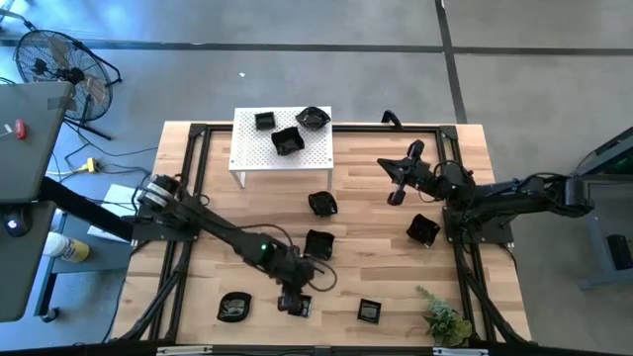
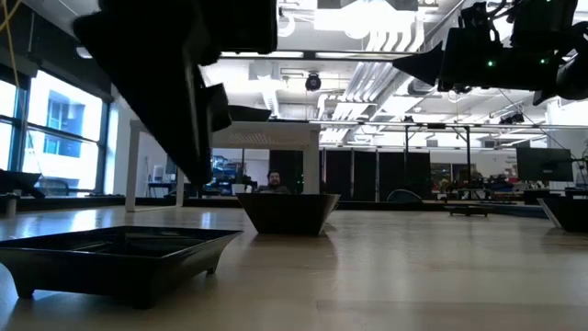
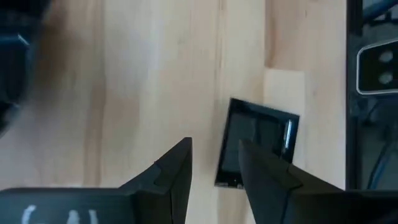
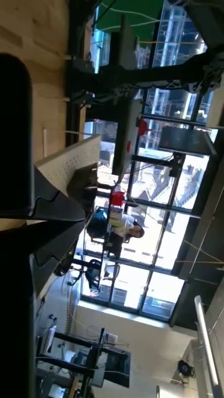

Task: Pick & Place Mini shaped plates
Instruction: Stack the black square plate on top of the black square plate on the shelf

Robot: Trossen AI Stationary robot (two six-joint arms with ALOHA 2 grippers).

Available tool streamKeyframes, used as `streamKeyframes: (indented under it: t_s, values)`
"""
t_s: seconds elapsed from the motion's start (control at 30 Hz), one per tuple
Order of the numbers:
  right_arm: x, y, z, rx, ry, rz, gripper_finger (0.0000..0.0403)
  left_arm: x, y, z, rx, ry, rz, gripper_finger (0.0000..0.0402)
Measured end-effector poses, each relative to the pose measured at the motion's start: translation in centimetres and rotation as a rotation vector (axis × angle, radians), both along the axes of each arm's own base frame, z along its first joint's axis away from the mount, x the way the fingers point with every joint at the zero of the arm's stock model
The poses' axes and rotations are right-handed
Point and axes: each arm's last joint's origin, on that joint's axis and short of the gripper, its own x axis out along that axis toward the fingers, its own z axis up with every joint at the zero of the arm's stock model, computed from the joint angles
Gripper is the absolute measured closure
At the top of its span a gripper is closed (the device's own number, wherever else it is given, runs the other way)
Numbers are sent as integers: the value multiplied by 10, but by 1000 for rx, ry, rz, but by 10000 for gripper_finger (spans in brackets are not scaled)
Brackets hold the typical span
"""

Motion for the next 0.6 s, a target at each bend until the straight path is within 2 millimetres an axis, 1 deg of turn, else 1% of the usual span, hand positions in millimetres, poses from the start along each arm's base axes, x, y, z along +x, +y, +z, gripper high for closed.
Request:
streamKeyframes:
  t_s: [0.13, 0.23, 0.4, 0.5, 0.6]
  values:
    - [0, 0, 0, 11, -3, 9, 397, 0, -11, -13, -2, 51, -17, 275]
    - [0, 0, 0, 21, -2, 11, 400, 1, -17, -13, -8, 41, -28, 275]
    - [0, 0, 0, 22, -11, 12, 399, 0, -18, -22, 17, 75, 1, 275]
    - [0, 0, 0, 22, -11, 11, 397, 0, -20, -22, 14, 63, 11, 275]
    - [0, 0, 1, 23, -11, 10, 399, 1, -21, -30, 31, 84, 12, 275]
